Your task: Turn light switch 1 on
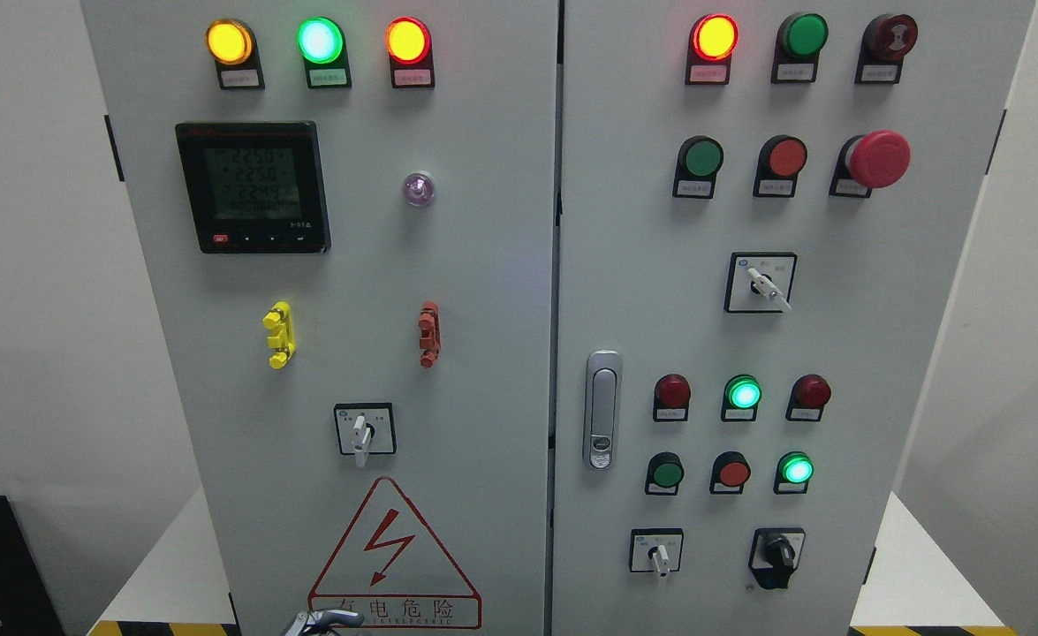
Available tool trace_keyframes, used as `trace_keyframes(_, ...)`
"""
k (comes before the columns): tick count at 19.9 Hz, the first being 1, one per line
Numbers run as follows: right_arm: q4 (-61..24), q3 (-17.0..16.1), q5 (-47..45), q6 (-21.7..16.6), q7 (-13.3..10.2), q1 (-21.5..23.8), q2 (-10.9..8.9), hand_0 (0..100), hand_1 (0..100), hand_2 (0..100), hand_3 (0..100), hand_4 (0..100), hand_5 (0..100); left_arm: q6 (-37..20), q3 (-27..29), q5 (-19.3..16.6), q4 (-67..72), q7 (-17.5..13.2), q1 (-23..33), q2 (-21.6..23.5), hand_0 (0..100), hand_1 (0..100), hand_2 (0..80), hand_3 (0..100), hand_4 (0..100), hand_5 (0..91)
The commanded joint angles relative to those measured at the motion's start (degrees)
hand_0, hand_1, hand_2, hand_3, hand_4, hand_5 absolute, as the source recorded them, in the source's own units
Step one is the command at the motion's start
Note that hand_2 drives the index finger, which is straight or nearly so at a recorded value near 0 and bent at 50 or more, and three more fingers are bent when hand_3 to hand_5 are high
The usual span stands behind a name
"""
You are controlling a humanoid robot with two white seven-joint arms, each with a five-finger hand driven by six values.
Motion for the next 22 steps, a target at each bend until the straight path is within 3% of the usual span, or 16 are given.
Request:
trace_keyframes(1, 0.00, 0.04, 0.00, -0.03, -0.08, 0.00, 0.02, 0, 0, 0, 0, 0, 0, 3.43, -1.37, -1.23, -3.27, 3.30, -2.09, -1.48, 8, 54, 51.5, 94, 95, 84.3)
trace_keyframes(13, 0.00, 0.04, 0.00, -0.03, 0.01, 0.00, 0.02, 0, 0, 0, 0, 0, 0, 13.98, -2.15, -2.29, -3.10, 9.11, -9.91, -2.53, 7, 61, 55.2, 100, 96, 85.0)
trace_keyframes(22, 0.00, 0.04, 0.00, -0.03, 0.01, 0.00, 0.02, 0, 0, 0, 0, 0, 0, 18.11, -4.97, -2.38, -3.01, 13.15, -13.87, -3.06, 8, 62, 56.0, 100, 96, 85.3)
